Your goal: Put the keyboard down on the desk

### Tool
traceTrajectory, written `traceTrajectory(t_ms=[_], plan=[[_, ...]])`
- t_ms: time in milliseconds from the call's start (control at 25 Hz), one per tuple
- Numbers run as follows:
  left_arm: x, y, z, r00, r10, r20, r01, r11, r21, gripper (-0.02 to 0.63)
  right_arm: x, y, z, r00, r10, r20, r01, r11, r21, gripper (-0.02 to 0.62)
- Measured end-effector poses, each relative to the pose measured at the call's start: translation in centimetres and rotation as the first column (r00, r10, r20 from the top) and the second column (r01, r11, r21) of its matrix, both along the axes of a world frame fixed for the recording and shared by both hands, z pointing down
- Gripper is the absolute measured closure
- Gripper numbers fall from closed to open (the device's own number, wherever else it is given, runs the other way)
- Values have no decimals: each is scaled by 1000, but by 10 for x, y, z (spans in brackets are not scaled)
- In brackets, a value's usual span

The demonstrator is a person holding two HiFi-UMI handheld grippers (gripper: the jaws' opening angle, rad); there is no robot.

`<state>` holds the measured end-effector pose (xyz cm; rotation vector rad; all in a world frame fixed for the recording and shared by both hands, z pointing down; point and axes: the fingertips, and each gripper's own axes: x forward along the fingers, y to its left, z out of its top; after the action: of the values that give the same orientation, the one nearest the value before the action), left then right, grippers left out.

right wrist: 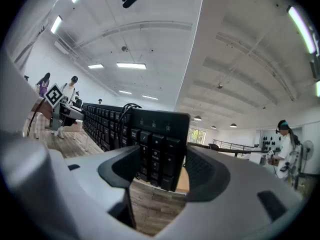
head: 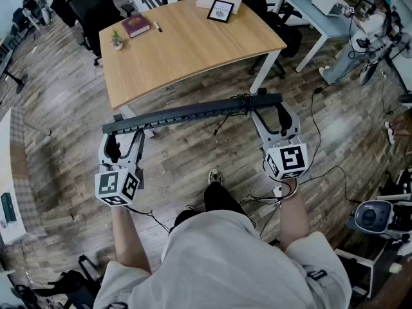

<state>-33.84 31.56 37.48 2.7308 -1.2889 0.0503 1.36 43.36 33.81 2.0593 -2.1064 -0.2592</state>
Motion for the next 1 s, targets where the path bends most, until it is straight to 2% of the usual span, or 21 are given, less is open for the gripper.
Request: traceTrajectory(t_ms=[560,1000], plan=[[19,-30,8,1000,-13,4,13,1000,-25,237,21,-38,8,1000,-17,10,17,1000,-20,314],[69,-73,12,999,-45,30,46,998,-39,236,75,-91,19,998,-51,33,51,998,-22,314]])
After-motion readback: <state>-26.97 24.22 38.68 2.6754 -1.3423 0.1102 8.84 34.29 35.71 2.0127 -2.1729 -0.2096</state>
